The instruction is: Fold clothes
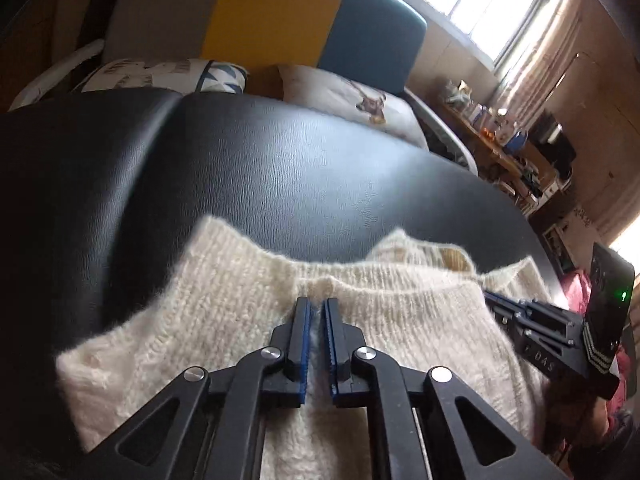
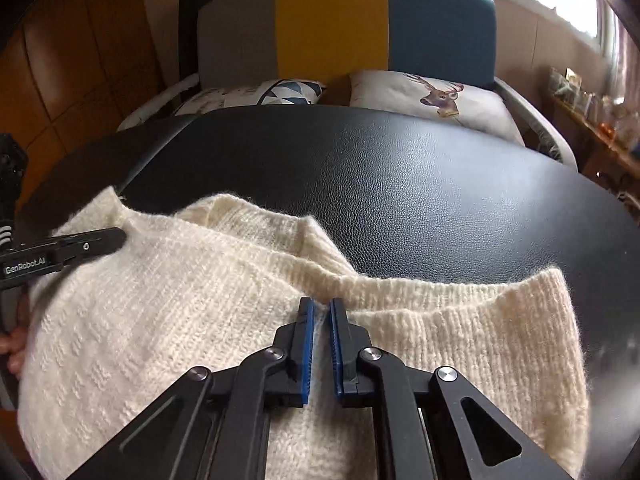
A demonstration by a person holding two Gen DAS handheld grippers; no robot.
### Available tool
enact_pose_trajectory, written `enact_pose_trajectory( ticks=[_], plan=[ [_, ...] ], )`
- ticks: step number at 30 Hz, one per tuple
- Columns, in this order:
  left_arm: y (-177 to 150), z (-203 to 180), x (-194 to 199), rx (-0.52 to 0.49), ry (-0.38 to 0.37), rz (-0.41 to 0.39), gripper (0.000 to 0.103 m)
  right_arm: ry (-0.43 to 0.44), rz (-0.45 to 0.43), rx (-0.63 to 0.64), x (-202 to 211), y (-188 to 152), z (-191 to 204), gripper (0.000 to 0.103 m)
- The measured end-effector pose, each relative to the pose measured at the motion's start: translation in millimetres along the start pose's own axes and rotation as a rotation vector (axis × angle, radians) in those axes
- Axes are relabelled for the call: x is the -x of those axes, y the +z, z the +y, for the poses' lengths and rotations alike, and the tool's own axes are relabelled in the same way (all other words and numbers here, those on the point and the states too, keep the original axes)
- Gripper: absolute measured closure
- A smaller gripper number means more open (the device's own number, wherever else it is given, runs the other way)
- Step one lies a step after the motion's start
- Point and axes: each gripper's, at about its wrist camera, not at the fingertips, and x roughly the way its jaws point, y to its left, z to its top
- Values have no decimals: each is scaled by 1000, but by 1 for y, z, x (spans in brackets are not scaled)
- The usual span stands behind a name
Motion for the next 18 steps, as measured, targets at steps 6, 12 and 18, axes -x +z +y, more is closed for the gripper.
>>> enact_pose_trajectory(
  ticks=[6,12,18],
  plan=[
    [-7,14,3,58,-24,-1,95,78,7,-158,7,2,-28,94],
    [3,11,21,113,-29,-28,87,340,-109,-337,83,-29,-70,27],
    [-24,-36,50,54,-168,-37,83,467,-80,-441,136,-107,-114,12]
  ],
)
